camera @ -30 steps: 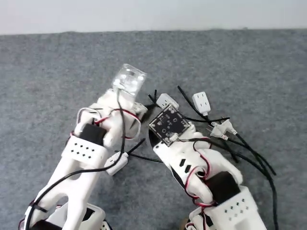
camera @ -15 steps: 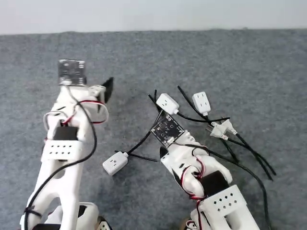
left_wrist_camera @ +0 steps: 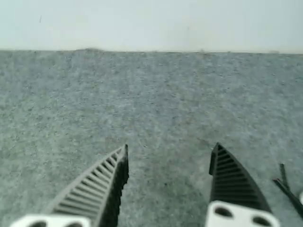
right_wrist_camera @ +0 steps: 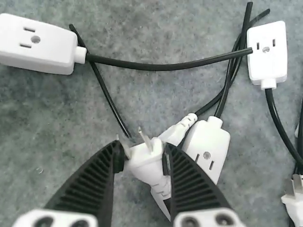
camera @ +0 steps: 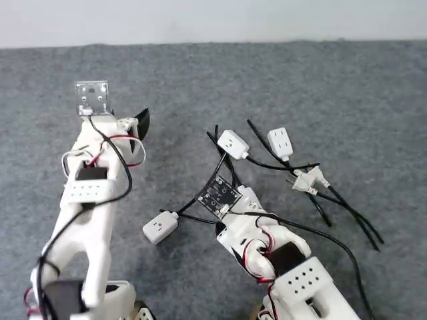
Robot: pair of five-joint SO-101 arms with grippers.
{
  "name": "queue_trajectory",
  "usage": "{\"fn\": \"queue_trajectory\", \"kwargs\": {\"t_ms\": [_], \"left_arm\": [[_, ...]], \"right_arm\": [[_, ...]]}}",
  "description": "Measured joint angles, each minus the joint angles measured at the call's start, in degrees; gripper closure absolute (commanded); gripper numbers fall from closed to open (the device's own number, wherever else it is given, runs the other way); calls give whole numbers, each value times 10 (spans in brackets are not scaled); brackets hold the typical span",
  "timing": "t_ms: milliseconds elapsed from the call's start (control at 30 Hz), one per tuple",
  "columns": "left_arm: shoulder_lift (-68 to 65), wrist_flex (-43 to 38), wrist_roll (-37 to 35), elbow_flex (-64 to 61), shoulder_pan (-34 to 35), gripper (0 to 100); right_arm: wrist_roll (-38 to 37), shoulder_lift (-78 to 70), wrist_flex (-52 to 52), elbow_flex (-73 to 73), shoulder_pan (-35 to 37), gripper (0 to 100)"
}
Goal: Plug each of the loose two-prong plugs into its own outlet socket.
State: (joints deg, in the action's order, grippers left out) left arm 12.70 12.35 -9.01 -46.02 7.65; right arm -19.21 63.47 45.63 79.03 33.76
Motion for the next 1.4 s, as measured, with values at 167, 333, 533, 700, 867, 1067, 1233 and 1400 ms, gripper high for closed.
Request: {"fn": "queue_trajectory", "kwargs": {"t_ms": [167,333,533,700,867,1067,1233,1400], "left_arm": [[-46,25,-1,53,4,731],[-51,34,-2,63,6,731],[-52,34,-2,63,7,731],[-52,34,-2,63,8,731],[-52,34,-2,63,10,731],[-52,34,-2,63,9,731],[-52,34,-2,63,9,731],[-52,34,-2,63,9,731]], "right_arm": [[9,-133,-20,-59,4,990],[14,-331,-22,-123,72,914],[13,-450,18,-205,87,708],[-18,-469,53,-224,88,669],[-32,-462,92,-236,88,669],[-33,-432,122,-233,87,669],[-35,-432,124,-218,87,669],[-35,-432,124,-218,87,670]]}}
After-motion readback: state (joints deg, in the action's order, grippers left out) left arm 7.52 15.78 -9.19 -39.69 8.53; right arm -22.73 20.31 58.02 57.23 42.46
